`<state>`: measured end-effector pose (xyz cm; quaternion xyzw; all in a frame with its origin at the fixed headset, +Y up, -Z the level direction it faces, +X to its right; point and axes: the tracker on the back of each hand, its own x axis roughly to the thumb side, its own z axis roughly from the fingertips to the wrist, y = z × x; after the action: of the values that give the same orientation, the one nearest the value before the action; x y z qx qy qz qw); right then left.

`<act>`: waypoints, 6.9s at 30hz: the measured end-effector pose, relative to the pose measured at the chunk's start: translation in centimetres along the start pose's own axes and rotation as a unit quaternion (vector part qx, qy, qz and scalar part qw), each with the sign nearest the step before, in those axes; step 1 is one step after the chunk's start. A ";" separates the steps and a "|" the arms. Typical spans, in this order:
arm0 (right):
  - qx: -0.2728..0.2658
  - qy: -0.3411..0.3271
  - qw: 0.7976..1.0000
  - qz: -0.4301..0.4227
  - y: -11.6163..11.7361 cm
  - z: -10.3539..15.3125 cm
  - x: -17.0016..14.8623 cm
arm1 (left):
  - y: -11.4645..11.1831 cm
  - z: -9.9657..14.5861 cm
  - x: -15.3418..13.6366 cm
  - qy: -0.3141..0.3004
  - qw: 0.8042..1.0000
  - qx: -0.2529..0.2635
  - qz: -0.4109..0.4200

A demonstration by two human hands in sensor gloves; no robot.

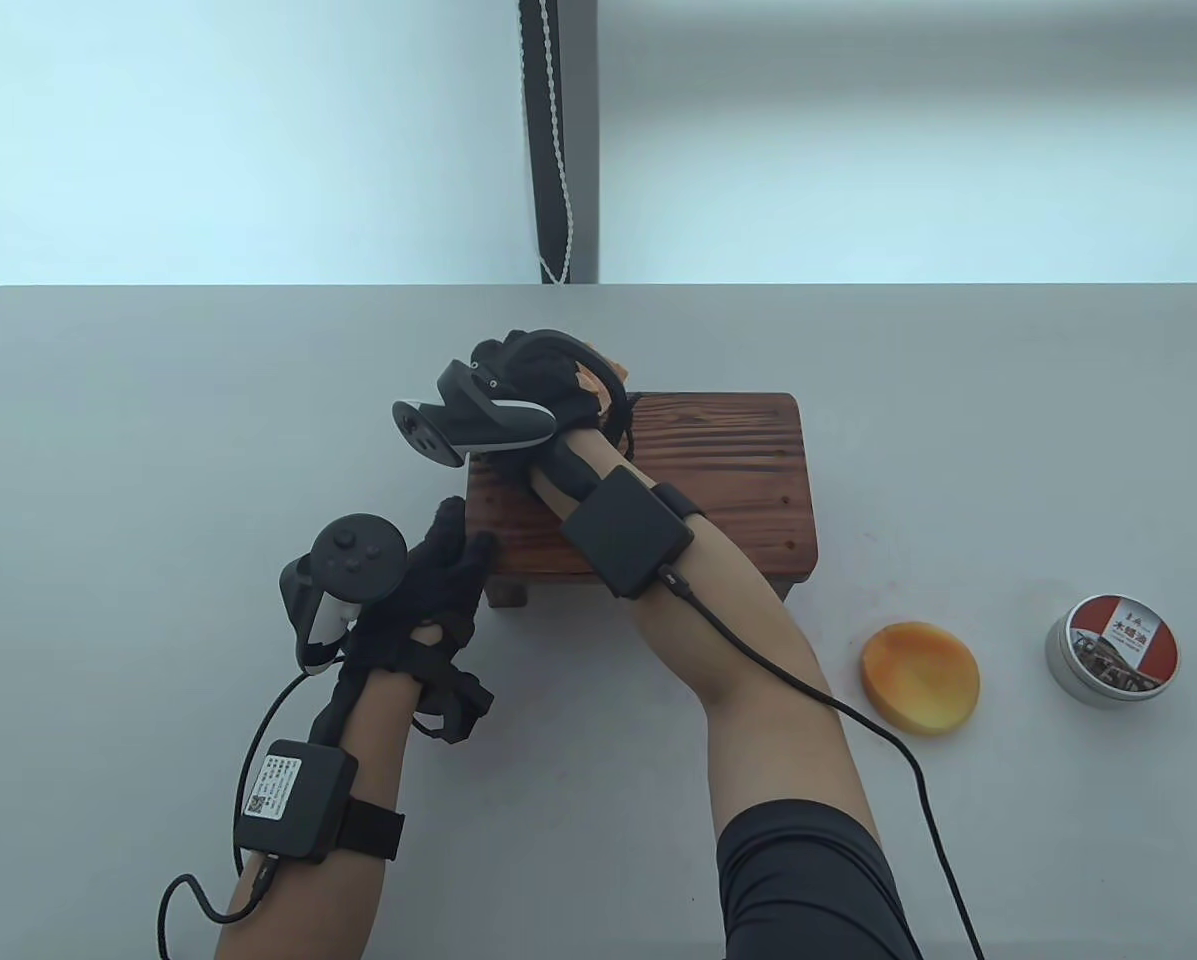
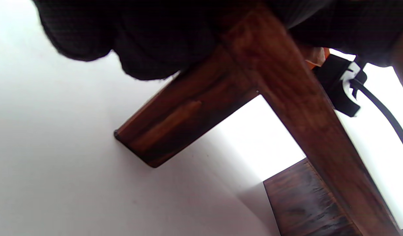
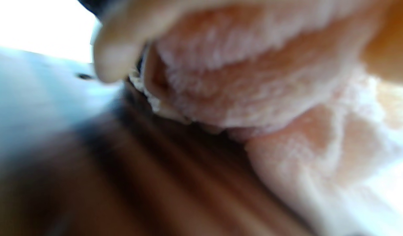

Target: Dip and apply wood wax on stool

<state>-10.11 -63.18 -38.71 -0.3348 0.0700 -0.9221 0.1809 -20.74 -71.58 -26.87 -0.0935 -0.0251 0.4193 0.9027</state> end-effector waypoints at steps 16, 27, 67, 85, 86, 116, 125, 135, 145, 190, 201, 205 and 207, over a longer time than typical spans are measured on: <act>-0.049 -0.108 0.993 -0.015 -1.3 16.8 2.4 | -0.1 0.2 0.1 -0.002 1.000 0.009 -0.014; -0.025 -0.079 0.996 -0.037 -1.5 9.7 2.4 | -0.2 0.3 0.1 -0.003 1.000 0.009 -0.007; 0.101 0.266 0.941 -0.182 12.1 29.1 -21.8 | 2.1 7.8 4.3 -0.121 0.975 0.064 -0.176; 0.162 0.256 0.936 -0.181 14.1 31.9 -20.5 | 0.4 8.1 2.1 -0.132 0.965 0.035 -0.226; 0.156 0.258 0.936 -0.180 13.5 32.3 -20.7 | 0.3 8.1 2.1 -0.132 0.964 0.036 -0.229; 0.283 0.412 0.833 -0.238 18.6 45.3 -23.7 | -1.0 8.3 2.0 -0.148 0.957 -0.009 -0.251; 0.245 0.399 0.853 -0.232 17.7 45.3 -23.6 | -1.1 8.1 1.8 -0.141 0.958 -0.017 -0.249; 0.172 0.280 0.932 -0.155 7.9 40.2 -20.0 | -1.3 8.0 1.8 -0.143 0.954 -0.035 -0.260; 0.115 0.084 0.981 -0.129 2.3 33.9 -9.4 | -1.0 8.7 2.3 -0.157 0.951 -0.036 -0.265; 0.134 0.011 0.944 -0.302 9.1 29.7 1.4 | -12.4 6.8 6.3 -0.159 0.879 -0.269 -0.361; 0.038 0.014 0.934 -0.356 9.4 29.3 2.5 | -13.9 5.6 5.8 -0.219 0.893 -0.178 -0.351; 0.043 0.001 0.907 -0.420 9.3 29.4 1.6 | -13.9 5.7 5.7 -0.215 0.894 -0.176 -0.351; 0.053 -0.015 0.896 -0.441 9.5 29.5 1.3 | -13.9 5.8 5.7 -0.215 0.894 -0.177 -0.350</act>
<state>10.64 -72.68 -17.74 -0.3348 -0.1361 -0.9047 -0.2255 -7.31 -75.16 -18.77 -0.1445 -0.3239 0.0748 0.9320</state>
